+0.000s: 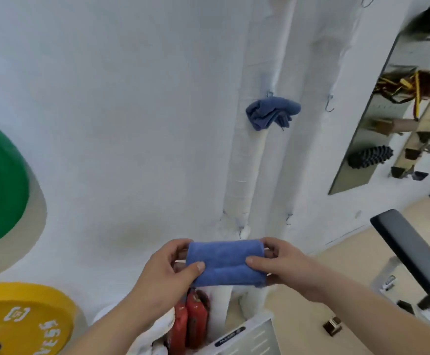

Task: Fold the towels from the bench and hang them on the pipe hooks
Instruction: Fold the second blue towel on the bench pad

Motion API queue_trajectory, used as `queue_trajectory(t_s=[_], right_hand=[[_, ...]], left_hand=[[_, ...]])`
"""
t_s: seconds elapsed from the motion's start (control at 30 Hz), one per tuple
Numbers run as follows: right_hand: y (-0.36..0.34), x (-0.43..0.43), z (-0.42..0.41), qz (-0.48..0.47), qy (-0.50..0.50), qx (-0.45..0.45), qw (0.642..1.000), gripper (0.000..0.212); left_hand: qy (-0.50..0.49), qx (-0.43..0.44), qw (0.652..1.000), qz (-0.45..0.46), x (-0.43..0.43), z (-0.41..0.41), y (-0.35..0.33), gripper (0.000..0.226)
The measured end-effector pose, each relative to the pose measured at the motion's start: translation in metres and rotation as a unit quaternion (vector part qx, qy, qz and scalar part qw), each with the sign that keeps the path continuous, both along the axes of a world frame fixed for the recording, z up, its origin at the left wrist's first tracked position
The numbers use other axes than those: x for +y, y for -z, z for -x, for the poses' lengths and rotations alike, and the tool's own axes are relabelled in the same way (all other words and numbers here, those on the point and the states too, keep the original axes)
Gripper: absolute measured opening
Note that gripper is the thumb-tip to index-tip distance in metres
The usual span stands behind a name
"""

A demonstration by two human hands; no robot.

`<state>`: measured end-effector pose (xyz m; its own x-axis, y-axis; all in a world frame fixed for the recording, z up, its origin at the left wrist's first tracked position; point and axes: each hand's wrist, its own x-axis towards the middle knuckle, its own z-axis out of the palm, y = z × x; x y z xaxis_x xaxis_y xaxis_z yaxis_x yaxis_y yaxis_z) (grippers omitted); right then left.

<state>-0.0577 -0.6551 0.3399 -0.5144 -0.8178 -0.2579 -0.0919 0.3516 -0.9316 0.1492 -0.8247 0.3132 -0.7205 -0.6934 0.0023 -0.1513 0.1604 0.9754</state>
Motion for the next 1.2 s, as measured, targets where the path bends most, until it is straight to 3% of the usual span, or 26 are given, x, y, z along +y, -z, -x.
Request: queue_trajectory(t_s=[0.3, 0.47, 0.73, 0.9, 1.03, 1.13, 1.2], right_hand=[[-0.061, -0.058, 0.108, -0.045, 0.116, 0.092, 0.988, 0.036], [-0.112, -0.041, 0.186, 0.008, 0.168, 0.114, 0.979, 0.026], [-0.181, 0.005, 0.327, 0.103, 0.252, 0.222, 0.936, 0.034], [-0.21, 0.002, 0.395, 0.144, 0.292, 0.316, 0.891, 0.029], [-0.218, -0.01, 0.437, 0.128, 0.3, 0.273, 0.905, 0.036], [-0.223, -0.019, 0.465, 0.135, 0.281, 0.388, 0.867, 0.049], [-0.227, -0.027, 0.483, 0.152, 0.265, 0.435, 0.847, 0.042]], left_hand=[[0.059, 0.021, 0.998, 0.022, -0.076, 0.14, -0.068, 0.046], [0.047, 0.061, 0.992, 0.097, -0.06, 0.225, -0.115, 0.041], [0.072, 0.128, 0.97, 0.195, 0.013, 0.366, -0.181, 0.028], [0.061, 0.145, 0.974, 0.164, 0.035, 0.458, -0.209, 0.029], [0.034, 0.173, 0.975, 0.134, 0.032, 0.52, -0.213, 0.026], [0.008, 0.205, 0.971, 0.121, 0.028, 0.556, -0.219, 0.027], [-0.006, 0.227, 0.966, 0.127, 0.029, 0.576, -0.221, 0.028]])
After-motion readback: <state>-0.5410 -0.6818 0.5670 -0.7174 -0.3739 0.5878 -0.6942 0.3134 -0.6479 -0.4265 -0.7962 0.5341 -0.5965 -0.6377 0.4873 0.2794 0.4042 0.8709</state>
